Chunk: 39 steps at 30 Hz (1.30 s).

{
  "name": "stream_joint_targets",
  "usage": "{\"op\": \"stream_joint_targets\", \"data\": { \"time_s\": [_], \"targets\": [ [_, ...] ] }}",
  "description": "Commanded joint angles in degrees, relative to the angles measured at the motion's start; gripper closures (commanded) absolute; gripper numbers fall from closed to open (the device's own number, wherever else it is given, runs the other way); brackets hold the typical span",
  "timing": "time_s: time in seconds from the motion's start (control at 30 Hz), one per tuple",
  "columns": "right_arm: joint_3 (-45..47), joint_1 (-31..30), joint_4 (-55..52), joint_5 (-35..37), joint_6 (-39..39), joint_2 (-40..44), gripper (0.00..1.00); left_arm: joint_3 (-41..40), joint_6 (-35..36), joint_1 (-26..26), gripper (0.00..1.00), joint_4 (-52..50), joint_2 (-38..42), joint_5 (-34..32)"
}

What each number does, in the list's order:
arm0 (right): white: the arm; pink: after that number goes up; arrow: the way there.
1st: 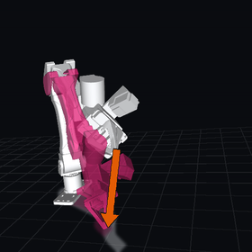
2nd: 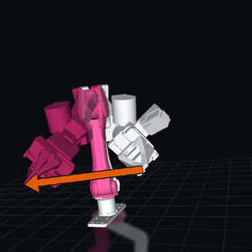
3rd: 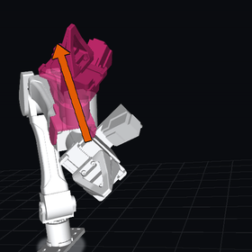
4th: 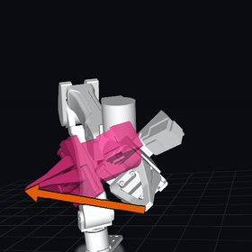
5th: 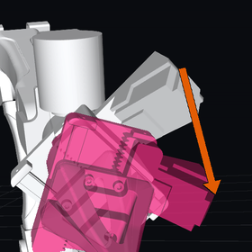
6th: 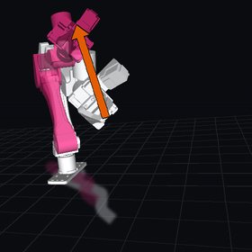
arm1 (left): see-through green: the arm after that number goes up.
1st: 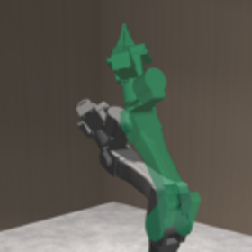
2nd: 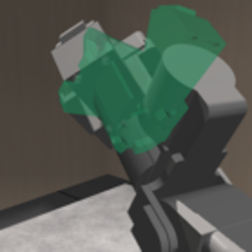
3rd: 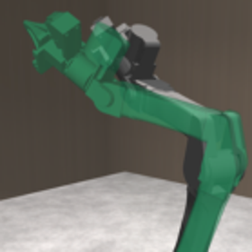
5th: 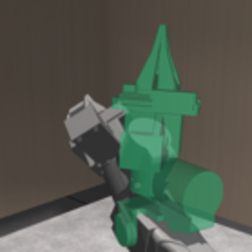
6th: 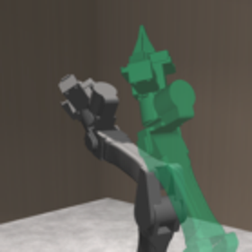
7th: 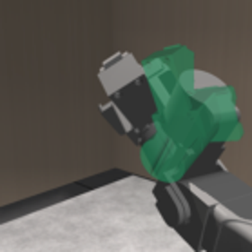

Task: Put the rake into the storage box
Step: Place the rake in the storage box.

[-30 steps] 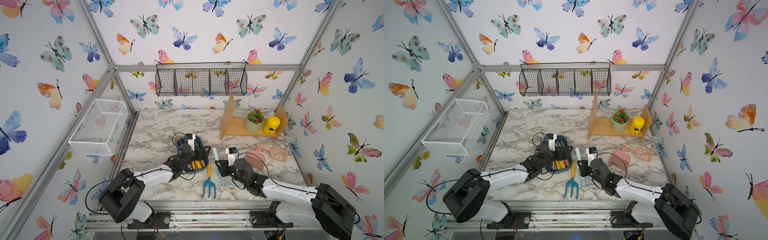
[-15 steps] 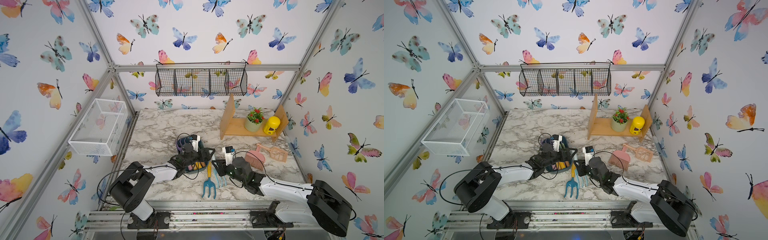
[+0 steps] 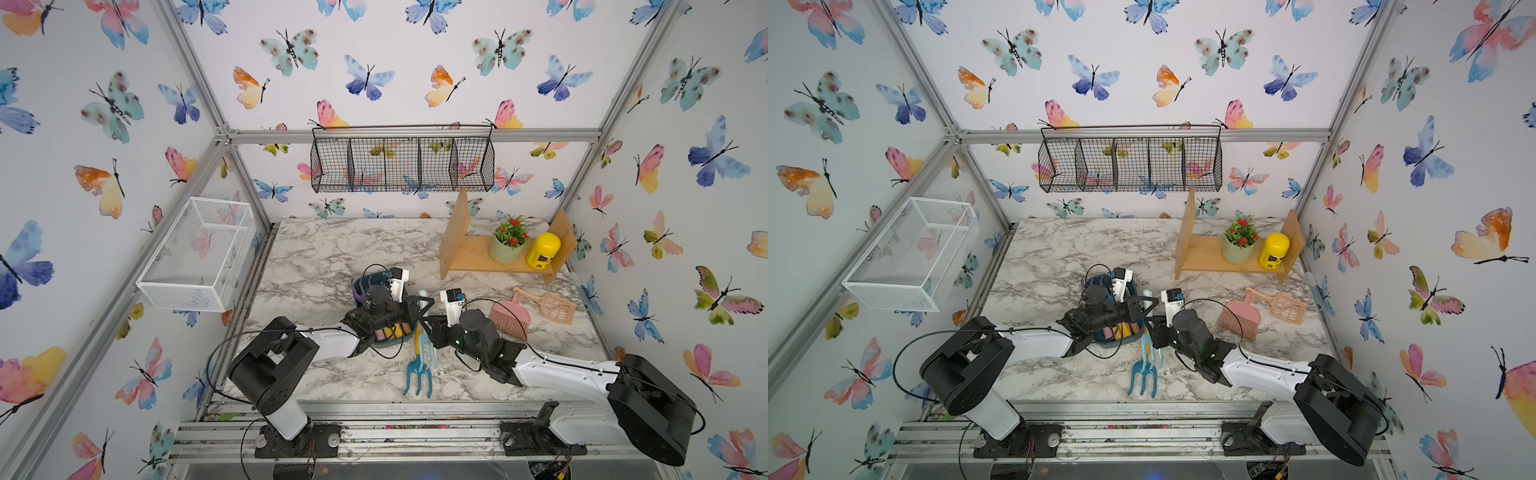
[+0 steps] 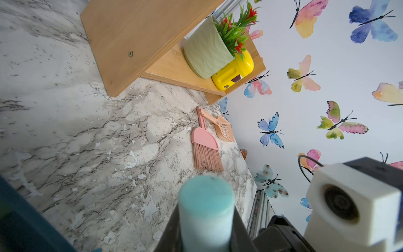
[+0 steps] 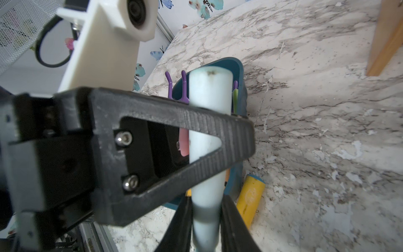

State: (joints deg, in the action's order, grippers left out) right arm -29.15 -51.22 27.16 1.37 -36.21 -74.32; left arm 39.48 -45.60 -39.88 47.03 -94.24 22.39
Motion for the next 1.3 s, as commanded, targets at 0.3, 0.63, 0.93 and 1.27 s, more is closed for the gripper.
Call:
{"op": "stream_joint_targets", "data": {
  "time_s": [0.3,0.63,0.93,1.27],
  "targets": [
    [3.0,-0.5,2.5,4.6,-1.0,6.3,0.42,-2.2,-4.1,10.7,1.0,3.1,4.0,3.0],
    [3.0,-0.5,2.4,4.3,-0.8,5.2,0.42,0.6,8.2,16.3,1.0,-12.5,14.3,-7.4],
    [2.9,-0.5,2.9,3.6,-0.8,4.6,0.42,-0.6,14.1,16.2,1.0,-14.8,13.9,-19.7],
    [2.7,-0.5,2.2,4.2,-0.6,4.5,0.42,-0.8,11.8,15.5,1.0,-16.3,7.5,-20.7]
  ]
}}
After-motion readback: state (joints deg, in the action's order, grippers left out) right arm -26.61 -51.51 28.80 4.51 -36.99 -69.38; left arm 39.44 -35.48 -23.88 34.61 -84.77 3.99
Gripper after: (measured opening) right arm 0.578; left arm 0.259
